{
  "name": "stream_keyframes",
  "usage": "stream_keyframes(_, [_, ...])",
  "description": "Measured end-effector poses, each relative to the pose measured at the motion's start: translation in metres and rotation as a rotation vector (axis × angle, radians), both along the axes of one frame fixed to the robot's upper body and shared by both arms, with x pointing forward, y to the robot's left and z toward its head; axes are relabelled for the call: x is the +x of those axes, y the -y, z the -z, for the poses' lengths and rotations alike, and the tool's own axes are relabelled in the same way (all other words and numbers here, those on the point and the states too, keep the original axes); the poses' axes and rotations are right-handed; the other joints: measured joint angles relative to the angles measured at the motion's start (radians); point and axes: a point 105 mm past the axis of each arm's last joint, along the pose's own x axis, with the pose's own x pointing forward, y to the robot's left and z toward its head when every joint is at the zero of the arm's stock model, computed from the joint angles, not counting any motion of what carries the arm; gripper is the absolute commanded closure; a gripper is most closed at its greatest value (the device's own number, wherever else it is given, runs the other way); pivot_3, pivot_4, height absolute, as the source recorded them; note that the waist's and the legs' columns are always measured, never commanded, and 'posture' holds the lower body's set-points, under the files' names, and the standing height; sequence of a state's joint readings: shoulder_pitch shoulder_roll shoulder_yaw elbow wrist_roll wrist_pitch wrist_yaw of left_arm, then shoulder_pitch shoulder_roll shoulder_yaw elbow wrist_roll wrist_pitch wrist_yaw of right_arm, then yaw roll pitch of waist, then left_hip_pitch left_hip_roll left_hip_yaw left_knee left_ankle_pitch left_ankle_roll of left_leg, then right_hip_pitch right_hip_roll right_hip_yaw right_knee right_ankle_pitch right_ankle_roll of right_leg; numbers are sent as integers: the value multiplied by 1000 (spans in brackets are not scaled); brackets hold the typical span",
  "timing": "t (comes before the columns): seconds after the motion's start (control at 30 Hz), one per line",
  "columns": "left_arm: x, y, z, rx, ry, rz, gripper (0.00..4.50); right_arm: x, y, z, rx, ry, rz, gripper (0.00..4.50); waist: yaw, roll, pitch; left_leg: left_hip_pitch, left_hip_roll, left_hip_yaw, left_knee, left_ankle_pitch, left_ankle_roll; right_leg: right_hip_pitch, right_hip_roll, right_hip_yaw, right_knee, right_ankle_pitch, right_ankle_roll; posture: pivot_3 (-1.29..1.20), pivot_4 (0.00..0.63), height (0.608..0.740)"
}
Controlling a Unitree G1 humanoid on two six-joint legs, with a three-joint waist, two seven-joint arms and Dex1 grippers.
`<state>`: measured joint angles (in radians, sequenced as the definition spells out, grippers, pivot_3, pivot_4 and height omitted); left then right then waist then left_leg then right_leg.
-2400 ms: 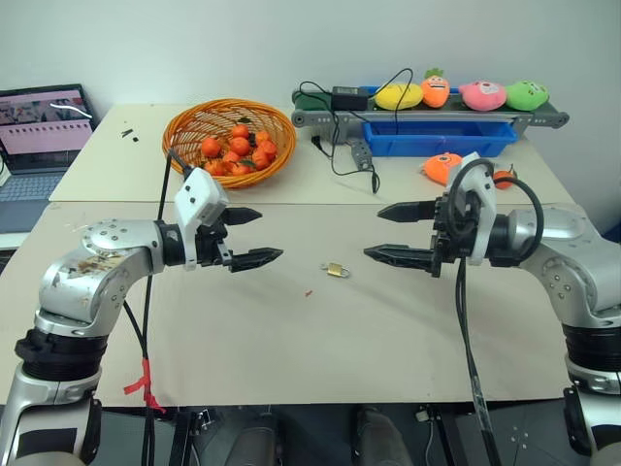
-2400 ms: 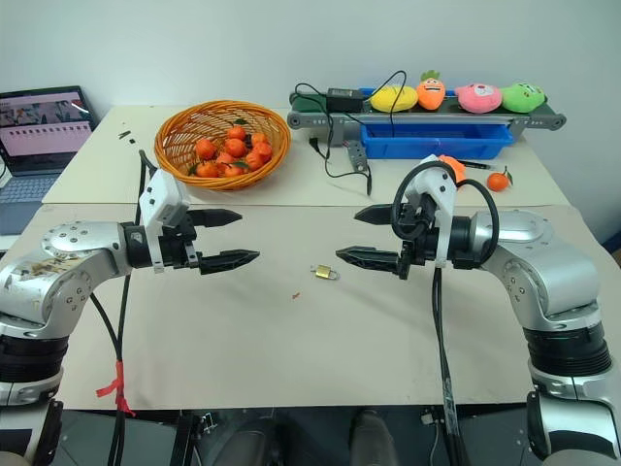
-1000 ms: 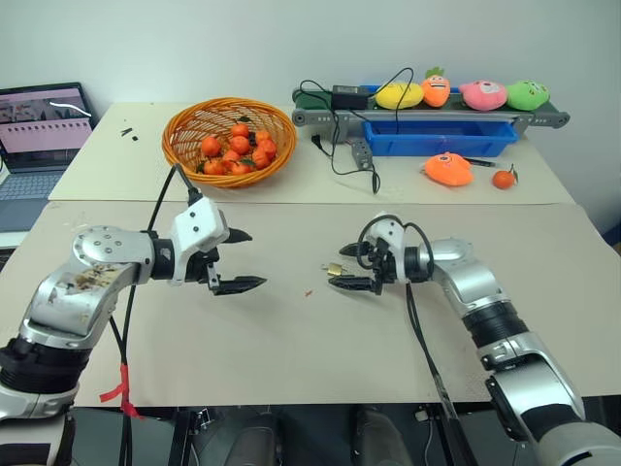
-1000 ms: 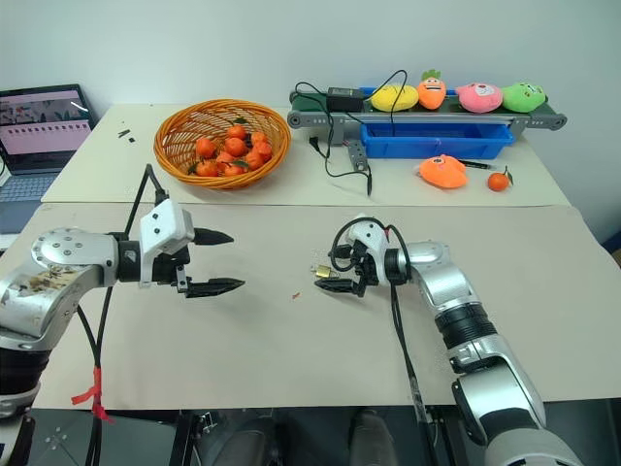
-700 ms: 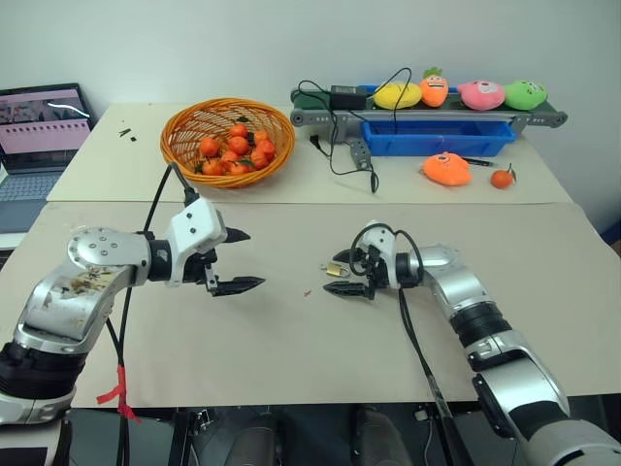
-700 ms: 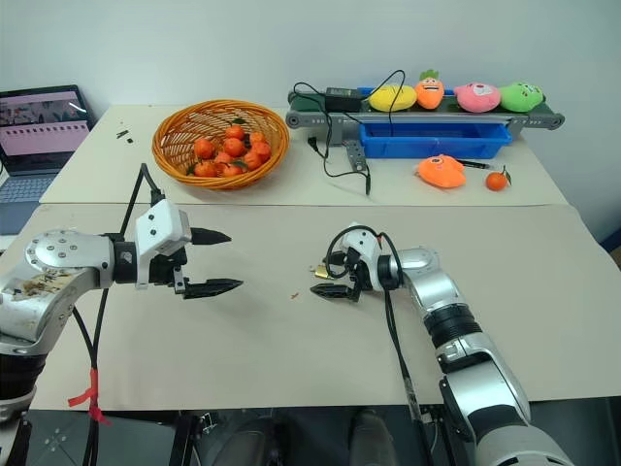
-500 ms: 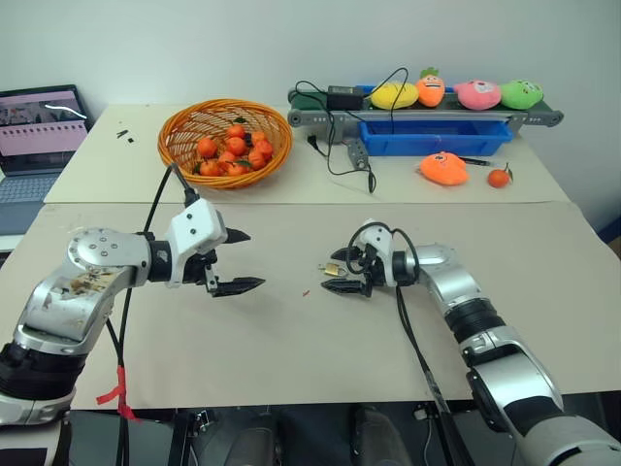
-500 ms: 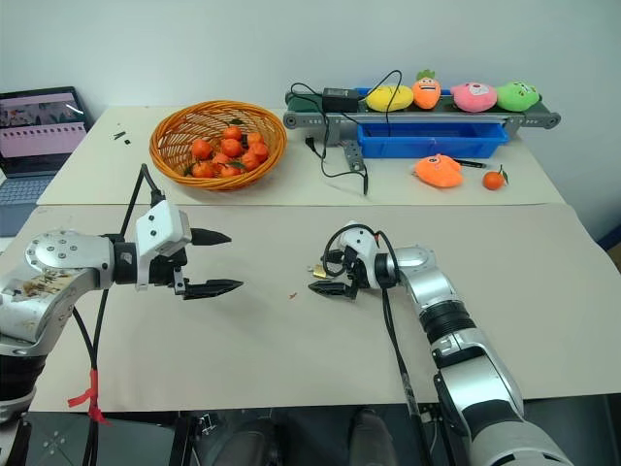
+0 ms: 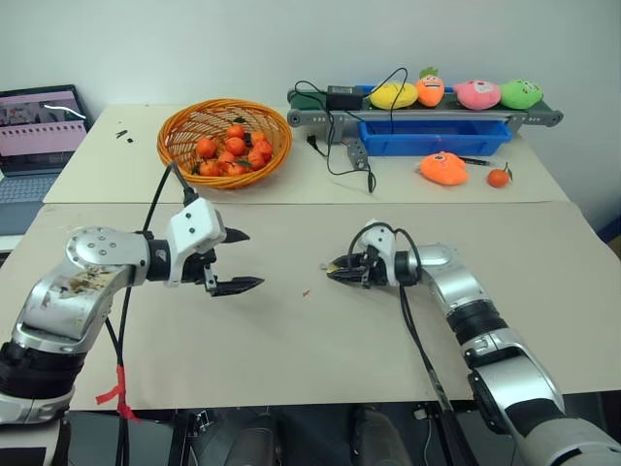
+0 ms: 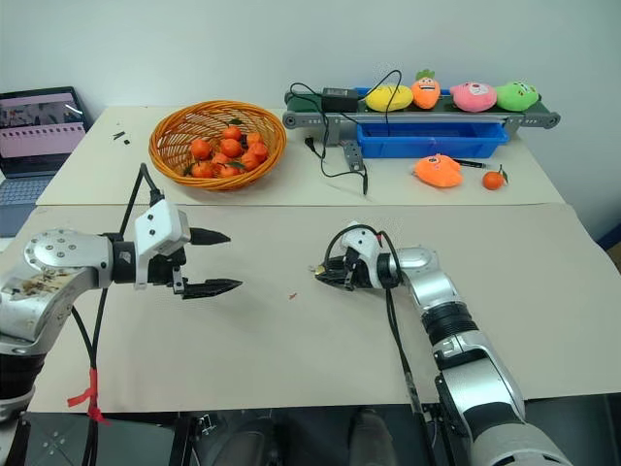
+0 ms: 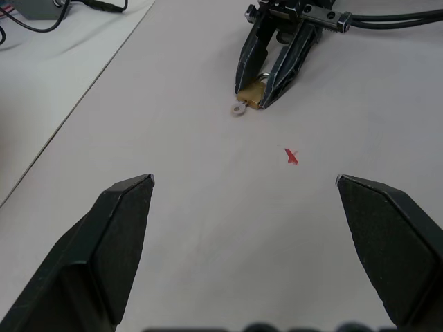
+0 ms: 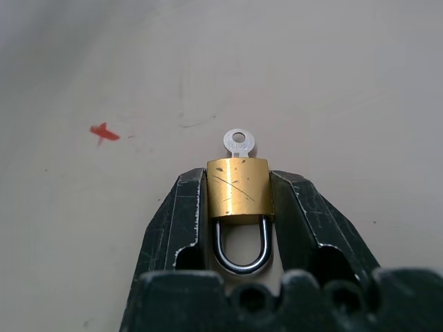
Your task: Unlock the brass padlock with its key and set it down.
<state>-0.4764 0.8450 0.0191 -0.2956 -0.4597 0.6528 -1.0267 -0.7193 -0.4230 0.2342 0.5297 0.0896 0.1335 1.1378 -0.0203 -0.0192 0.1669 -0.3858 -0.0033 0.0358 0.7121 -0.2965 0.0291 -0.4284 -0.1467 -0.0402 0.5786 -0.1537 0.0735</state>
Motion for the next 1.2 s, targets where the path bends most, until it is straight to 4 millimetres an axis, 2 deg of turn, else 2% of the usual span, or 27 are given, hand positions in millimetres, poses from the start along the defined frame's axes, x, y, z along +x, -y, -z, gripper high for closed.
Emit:
stream_keyframes(0.13, [8, 7, -7, -119, -62, -46, 0, -11, 1, -17, -31, 57, -42, 3583, 0, 0, 0, 1, 0, 0, 0, 0, 0, 0, 0, 0, 1, 0, 0, 0, 150, 740])
stream_keyframes(0.33, [8, 25, 0, -299, -335, -60, 0, -31, -6, -60, -19, 178, -106, 3583, 2, 0, 0, 1, 0, -5, 0, 0, 0, 0, 0, 0, 1, 0, 0, 0, 150, 740])
stream_keyframes(0.43, [20, 26, -5, -432, -455, -133, 0, -34, -8, -80, 5, 259, -106, 3583, 3, 0, 0, 2, 0, -6, 1, 0, 0, 2, 0, 0, 1, 0, 0, 0, 150, 740])
stream_keyframes(0.53, [24, 24, 3, -530, -601, -198, 0, -36, -5, -95, -9, 335, -94, 3583, 3, 0, 0, 2, -1, -6, 0, 0, 0, 3, 0, 0, 0, 0, 0, 0, 150, 740])
stream_keyframes(0.67, [23, 29, 15, -547, -708, -233, 1038, -41, -5, -105, -17, 383, -100, 3583, 3, -1, 0, 2, -1, -6, 0, 0, 0, 2, 0, 0, 0, 0, 0, 0, 150, 740])
stream_keyframes(0.7, [24, 27, 16, -555, -719, -250, 1474, -43, -4, -105, -19, 387, -101, 3583, 4, -1, 0, 2, -1, -6, 0, 0, 0, 2, 0, 0, 0, 0, 0, 0, 150, 740])
stream_keyframes(0.87, [32, 30, 0, -637, -728, -247, 3224, -44, 1, -102, -25, 376, -88, 3583, 6, -1, 0, 3, -1, -6, 1, 0, -1, 3, 0, 0, 0, 0, 0, 0, 150, 740])
stream_keyframes(1.2, [34, 41, 0, -696, -792, -247, 3224, -44, 1, -94, -11, 358, -70, 3583, 6, -1, 0, 3, -1, -6, 0, 1, -1, 3, 0, 0, 0, 0, 0, 0, 150, 740])
